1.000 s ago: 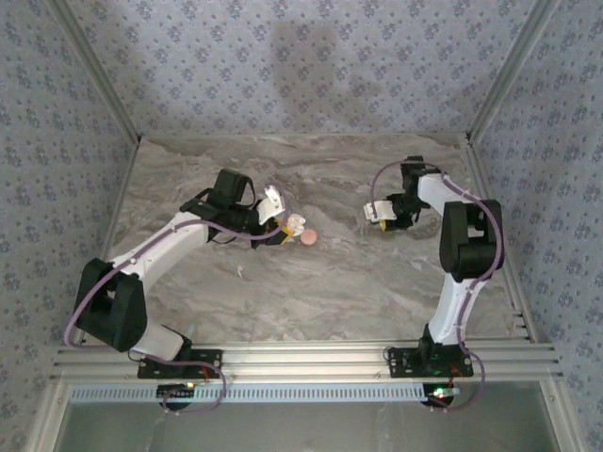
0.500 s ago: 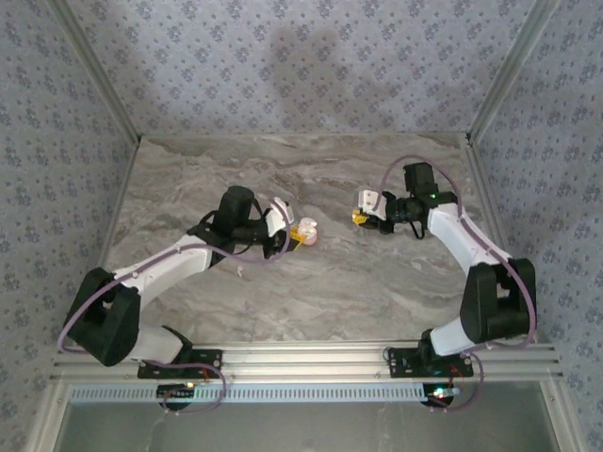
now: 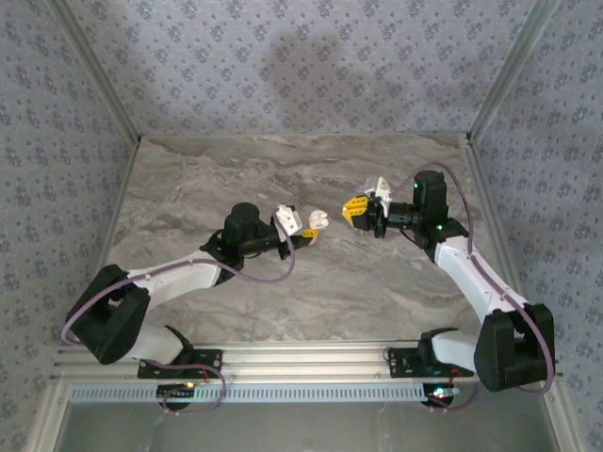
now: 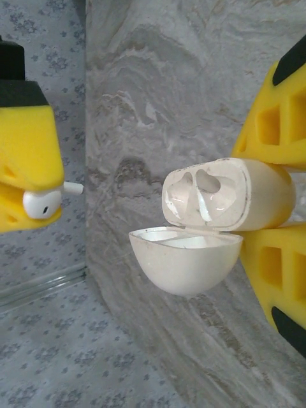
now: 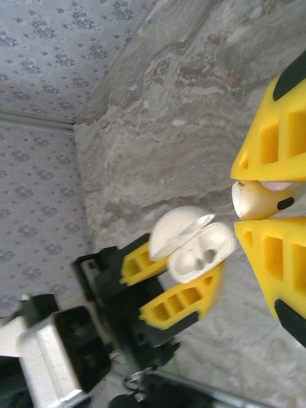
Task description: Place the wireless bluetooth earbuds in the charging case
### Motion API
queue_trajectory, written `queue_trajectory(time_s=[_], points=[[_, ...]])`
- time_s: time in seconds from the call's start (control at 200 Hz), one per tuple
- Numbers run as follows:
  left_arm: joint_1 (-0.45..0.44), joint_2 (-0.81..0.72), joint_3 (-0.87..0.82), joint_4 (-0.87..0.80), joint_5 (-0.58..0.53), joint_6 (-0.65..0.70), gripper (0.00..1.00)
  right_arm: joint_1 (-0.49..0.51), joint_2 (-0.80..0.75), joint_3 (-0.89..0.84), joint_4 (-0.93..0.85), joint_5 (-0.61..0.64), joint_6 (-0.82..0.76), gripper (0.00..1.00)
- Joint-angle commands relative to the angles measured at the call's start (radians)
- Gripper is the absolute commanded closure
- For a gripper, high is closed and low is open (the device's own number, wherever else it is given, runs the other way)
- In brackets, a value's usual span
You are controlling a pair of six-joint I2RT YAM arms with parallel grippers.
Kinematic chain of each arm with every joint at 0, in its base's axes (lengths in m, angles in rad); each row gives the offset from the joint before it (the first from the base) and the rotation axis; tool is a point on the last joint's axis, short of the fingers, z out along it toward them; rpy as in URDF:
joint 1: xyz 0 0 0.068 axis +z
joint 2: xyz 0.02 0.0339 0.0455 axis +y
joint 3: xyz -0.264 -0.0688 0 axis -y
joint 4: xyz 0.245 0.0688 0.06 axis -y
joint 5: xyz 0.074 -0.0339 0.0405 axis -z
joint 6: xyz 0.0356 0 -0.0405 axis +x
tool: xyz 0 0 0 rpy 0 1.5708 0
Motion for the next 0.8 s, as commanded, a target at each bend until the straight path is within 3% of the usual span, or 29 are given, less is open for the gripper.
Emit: queue_trajectory(time_s=[0.0,0.18,0.47,0.795], points=[[-0.025,0.016,-0.018,0.159,-0.059,-0.030,0.81,0.027,-0.029,-0.074,0.294,0.049,0.381,0.83],[-0.037,0.027,-0.026,0.215,-0.081,-0.049,0.81,0.076,-0.071,-0.182,0.530,0.221,0.615,0.83],[-0.044,0.033,-0.024,0.233,-0.077,-0.059,0.81,0.157,-0.144,-0.262,0.591,0.354,0.658,0.82],[-0.055,0.034,-0.018,0.240,-0.079,-0.062,0.81,0.245,-0.122,-0.279,0.662,0.439,0.668,0.81]])
